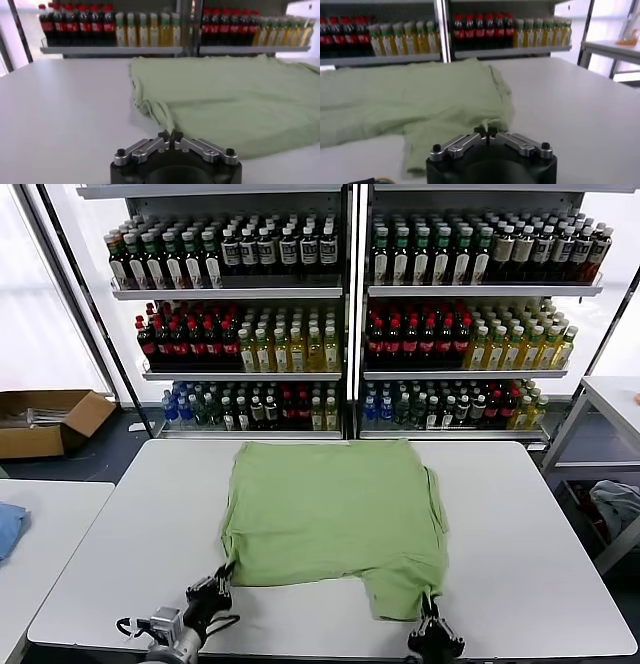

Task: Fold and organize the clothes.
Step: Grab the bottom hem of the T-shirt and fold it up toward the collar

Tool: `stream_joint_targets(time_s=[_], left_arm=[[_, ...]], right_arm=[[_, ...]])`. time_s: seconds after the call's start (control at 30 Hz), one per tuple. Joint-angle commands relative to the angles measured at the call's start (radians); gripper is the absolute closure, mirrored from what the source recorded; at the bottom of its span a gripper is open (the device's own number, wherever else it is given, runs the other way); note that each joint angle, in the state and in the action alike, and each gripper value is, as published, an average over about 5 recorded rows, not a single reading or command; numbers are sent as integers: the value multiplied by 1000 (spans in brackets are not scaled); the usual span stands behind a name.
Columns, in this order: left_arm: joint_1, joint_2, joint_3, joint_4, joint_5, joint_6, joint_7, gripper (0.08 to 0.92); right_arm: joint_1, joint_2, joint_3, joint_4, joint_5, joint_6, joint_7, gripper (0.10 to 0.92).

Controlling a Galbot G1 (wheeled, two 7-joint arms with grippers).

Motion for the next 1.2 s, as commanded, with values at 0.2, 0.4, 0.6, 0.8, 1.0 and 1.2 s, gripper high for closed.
stream_joint_targets(time_s=[0.2,0.4,0.6,0.8,1.0,1.2], left_arm=[[-258,-3,14,90,-104,-132,-21,899],[-383,14,46,245,-134,-135,-25,899],[-496,25,77,410,-142,-137,-26,899],[-559,20,112,517,-137,-134,-22,899],[-579,10,133,583,-132,-121,-12,899],[-579,5,134,588,-121,-77,-10,878]], right_arm=[[370,29,60,-173,-23,18,-92,917],[535,31,38,-348,15,-6,-129,917],[682,17,3,-485,54,-37,-151,917],[743,8,-43,-596,58,-52,-180,917],[744,13,-69,-639,70,-92,-198,914],[740,53,-53,-652,126,-173,-194,800]])
